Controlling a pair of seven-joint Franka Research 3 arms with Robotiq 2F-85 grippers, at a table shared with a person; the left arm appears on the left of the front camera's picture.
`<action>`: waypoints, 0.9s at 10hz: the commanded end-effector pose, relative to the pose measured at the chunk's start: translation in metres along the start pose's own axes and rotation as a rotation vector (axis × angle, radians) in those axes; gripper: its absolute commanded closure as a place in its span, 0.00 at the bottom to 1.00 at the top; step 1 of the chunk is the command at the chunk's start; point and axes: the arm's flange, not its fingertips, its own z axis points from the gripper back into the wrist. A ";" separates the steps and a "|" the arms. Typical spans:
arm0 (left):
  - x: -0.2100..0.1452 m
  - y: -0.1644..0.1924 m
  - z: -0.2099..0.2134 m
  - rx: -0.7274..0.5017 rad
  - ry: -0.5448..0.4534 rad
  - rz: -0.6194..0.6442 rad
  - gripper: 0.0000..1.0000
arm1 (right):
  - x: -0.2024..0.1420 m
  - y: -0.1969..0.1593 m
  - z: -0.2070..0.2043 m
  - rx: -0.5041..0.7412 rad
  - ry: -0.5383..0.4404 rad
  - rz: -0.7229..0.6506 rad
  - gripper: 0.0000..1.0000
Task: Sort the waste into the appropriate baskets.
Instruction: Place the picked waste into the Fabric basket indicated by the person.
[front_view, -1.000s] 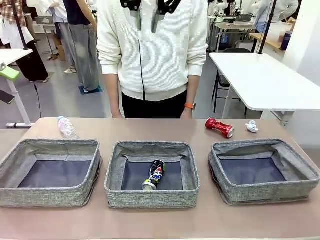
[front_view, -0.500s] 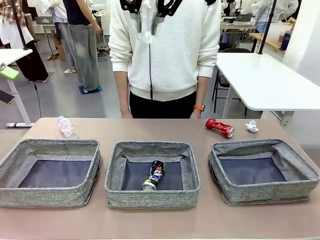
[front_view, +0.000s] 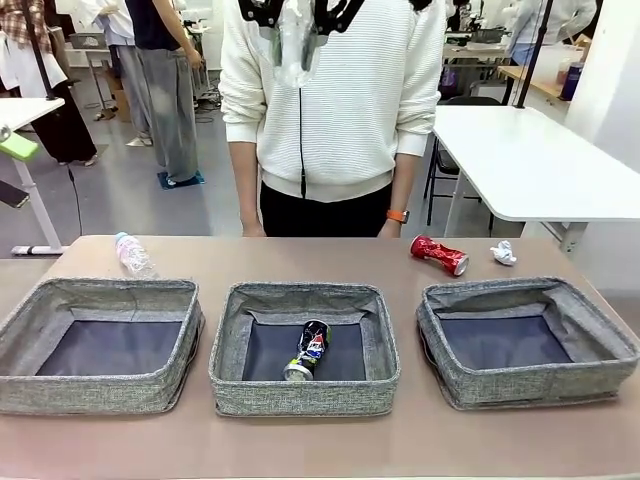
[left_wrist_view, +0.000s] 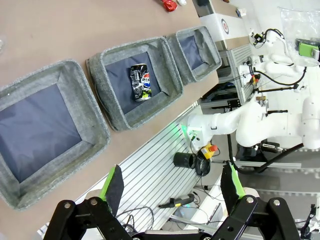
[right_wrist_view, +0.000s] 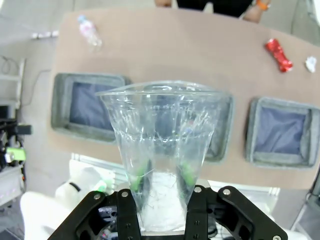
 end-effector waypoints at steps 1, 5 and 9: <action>-0.001 -0.001 0.002 -0.014 -0.002 -0.020 0.00 | -0.005 -0.003 -0.003 0.021 -0.008 -0.022 0.70; -0.001 -0.001 0.002 -0.014 -0.002 -0.020 0.00 | -0.005 -0.003 -0.003 0.021 -0.008 -0.022 0.70; -0.001 -0.001 0.002 -0.014 -0.002 -0.020 0.00 | -0.005 -0.003 -0.003 0.021 -0.008 -0.022 0.70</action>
